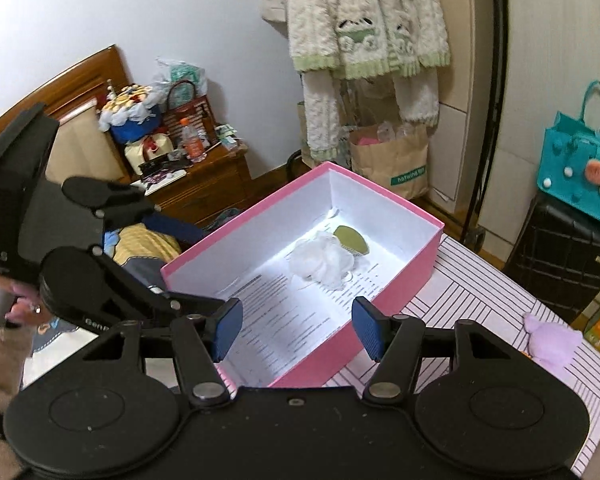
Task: Organize soft objects
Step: 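Move the left tool back to the white panda plush and grasp it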
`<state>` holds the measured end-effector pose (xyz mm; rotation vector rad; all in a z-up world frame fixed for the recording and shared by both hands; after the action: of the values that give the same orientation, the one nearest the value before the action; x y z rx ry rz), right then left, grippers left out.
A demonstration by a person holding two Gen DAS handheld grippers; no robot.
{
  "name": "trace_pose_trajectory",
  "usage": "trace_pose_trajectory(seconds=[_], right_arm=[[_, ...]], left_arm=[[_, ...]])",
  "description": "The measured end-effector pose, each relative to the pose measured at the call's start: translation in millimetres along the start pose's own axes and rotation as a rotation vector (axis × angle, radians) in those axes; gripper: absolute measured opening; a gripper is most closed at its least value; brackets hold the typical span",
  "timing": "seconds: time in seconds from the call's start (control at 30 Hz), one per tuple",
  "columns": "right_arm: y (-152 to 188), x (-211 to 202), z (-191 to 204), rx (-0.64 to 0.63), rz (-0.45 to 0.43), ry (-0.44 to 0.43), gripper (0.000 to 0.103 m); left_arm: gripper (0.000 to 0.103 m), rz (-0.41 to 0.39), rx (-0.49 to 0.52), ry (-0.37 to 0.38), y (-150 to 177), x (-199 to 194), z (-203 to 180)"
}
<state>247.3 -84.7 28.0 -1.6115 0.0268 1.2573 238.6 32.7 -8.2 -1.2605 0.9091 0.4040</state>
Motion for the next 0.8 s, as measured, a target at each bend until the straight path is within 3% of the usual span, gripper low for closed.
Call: trace_pose_trajectory(seconds=[0.4, 0.8], right_arm=[[44, -49, 18, -0.072, -0.053, 0.007, 0.070], [125, -75, -8, 0.024, -0.052, 0.070, 0.077]], left_arm=[[0.091, -0.002, 0.057, 0.064, 18, -22, -44], [0.092, 0.056, 0.175, 0.202, 40, 1, -127]])
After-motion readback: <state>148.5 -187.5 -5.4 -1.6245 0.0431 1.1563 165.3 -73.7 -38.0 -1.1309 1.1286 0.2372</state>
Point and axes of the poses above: each gripper's, at about its wrist camera, not at the fingertips, and x roughly the way its jaws point, z to its left, y to its underside, the point moved 10 cm from there along x, roughly the way its jaws point, and after that the axes turned 7 degrees about -x, right-handed, at the moved point
